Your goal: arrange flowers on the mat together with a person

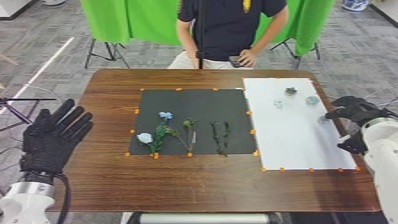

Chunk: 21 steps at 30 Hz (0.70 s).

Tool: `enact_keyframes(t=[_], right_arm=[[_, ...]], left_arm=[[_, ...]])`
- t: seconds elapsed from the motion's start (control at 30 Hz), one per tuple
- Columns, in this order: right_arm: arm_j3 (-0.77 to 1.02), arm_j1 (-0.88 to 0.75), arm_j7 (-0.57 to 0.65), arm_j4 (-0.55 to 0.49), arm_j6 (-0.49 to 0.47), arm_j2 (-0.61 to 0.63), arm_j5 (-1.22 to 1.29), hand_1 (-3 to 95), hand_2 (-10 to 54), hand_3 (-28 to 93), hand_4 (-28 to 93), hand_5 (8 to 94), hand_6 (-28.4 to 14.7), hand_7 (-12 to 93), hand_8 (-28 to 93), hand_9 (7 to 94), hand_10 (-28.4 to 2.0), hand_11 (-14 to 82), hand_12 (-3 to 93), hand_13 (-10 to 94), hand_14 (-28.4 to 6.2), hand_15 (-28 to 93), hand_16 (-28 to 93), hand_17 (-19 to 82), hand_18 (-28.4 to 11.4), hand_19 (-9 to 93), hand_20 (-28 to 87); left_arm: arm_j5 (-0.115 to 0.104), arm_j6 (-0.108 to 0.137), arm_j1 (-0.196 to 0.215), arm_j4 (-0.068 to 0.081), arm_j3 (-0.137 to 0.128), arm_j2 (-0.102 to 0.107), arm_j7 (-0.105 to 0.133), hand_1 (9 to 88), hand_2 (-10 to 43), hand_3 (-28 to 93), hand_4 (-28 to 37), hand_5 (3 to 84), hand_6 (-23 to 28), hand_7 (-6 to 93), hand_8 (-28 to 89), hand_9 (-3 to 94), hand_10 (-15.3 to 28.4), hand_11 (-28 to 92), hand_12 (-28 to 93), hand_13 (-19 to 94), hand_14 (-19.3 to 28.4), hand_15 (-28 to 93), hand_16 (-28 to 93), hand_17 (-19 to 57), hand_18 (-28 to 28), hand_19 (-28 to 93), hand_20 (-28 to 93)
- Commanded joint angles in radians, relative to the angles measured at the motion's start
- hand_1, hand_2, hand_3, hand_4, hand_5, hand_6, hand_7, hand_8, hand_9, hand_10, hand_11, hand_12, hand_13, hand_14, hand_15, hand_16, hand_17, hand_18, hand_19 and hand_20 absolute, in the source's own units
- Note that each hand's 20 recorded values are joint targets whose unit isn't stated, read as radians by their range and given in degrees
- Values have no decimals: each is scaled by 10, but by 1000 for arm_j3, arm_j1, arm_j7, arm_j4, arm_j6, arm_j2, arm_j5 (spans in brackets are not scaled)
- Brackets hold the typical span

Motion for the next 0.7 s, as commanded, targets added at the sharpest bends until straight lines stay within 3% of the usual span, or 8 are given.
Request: enact_keyframes(t=[0.03,0.13,0.2,0.33,0.4,0.5,0.6,0.7], right_arm=[[-39,-2,-31,24,-6,2,-63,331,-44,804,-272,347,-24,204,-139,329,-123,117,118,296,-134,290,120,85,-177,522,112],[-58,5,2,34,-59,2,-61,362,-57,812,-279,357,-21,222,-150,362,-119,143,117,341,-124,353,129,106,-175,557,131],[-75,-3,18,39,-44,1,-73,385,-57,812,-280,368,-29,230,-151,398,-123,173,126,365,-116,400,132,122,-172,582,139],[-116,-46,-1,49,125,4,-151,441,-94,809,-283,419,-25,295,-179,470,-123,268,158,420,-101,523,128,161,-173,655,162],[-143,-62,-4,65,241,3,-160,465,-95,794,-283,466,-10,329,-195,519,-117,311,173,462,-86,556,148,183,-174,681,177],[-156,-84,-14,71,316,-6,-162,496,-95,745,-283,518,11,360,-212,573,-106,347,195,509,-78,582,204,211,-178,703,216],[-181,-90,-9,92,432,-6,-172,599,-95,579,-282,578,25,457,-121,698,-82,223,363,563,-62,548,338,229,-175,696,257],[-199,-93,-19,99,527,3,-165,632,-95,574,-282,643,30,512,-82,786,-75,184,443,605,-53,517,404,240,-172,687,277]], left_arm=[[-5,1,15,-2,8,-12,-2,256,136,680,-283,424,61,91,-84,391,135,141,95,304,151,230,-27,-19,146,267,111],[-6,3,10,0,14,-13,-5,258,134,680,-283,424,61,91,-85,391,136,141,95,304,151,230,-27,-19,146,267,111],[-1,2,7,1,15,-14,-9,259,134,680,-283,424,61,92,-84,390,136,141,95,305,151,230,-27,-19,146,267,111],[-4,7,5,5,18,-14,-6,261,133,680,-283,425,62,93,-85,390,137,141,95,305,151,231,-26,-19,147,268,111],[-16,52,8,-1,38,-6,30,261,133,681,-283,425,63,94,-85,390,140,143,96,307,152,235,-25,-19,147,268,111],[-25,47,4,3,45,-12,25,262,134,684,-283,426,67,96,-85,393,147,150,98,311,156,250,-23,-17,146,269,111],[-24,43,-1,7,48,-13,18,263,134,685,-283,428,69,97,-85,394,149,152,98,312,157,255,-27,-17,147,270,111],[-20,40,0,6,43,-15,14,263,134,686,-283,429,70,97,-85,395,150,153,98,313,158,259,-29,-17,147,270,110]])
